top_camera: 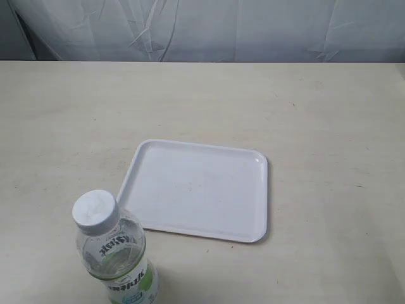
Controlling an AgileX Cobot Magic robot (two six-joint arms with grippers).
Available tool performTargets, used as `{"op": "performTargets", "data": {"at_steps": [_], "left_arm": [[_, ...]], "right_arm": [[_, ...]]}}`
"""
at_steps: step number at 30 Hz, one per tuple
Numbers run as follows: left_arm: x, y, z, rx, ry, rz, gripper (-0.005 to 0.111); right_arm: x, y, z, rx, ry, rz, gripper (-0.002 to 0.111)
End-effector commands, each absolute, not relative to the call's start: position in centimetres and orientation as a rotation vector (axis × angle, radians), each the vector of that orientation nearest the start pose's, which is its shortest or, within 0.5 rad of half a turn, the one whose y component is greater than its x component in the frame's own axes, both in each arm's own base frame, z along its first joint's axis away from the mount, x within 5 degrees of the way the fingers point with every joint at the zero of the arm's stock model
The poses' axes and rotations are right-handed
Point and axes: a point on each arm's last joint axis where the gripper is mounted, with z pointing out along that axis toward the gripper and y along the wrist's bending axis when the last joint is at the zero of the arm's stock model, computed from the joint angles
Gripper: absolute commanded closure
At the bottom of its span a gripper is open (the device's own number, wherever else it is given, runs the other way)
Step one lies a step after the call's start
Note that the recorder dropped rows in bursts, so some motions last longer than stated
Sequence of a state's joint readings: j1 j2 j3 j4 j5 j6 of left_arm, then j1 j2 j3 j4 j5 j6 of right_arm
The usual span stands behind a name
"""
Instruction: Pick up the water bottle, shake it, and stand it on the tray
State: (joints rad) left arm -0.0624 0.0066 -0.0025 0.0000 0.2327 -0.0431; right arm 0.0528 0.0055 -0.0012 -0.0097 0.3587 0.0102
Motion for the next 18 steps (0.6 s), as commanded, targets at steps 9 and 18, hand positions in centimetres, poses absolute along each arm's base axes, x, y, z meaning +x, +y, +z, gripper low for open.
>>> {"op": "performTargets", "data": {"at_steps": [9,18], "left_arm": [[5.5,-0.3,19.2,0.016,1.716,-0.078,0.106],[5.5,-0.3,19.2,0.016,1.716,-0.078,0.106]], "right_arm": [[5.4,-0.6,22.7,0.7,1.203,0.799,0.105],[5.1,1.1,30.8,0.241,1.414,0.56,0.109]]}}
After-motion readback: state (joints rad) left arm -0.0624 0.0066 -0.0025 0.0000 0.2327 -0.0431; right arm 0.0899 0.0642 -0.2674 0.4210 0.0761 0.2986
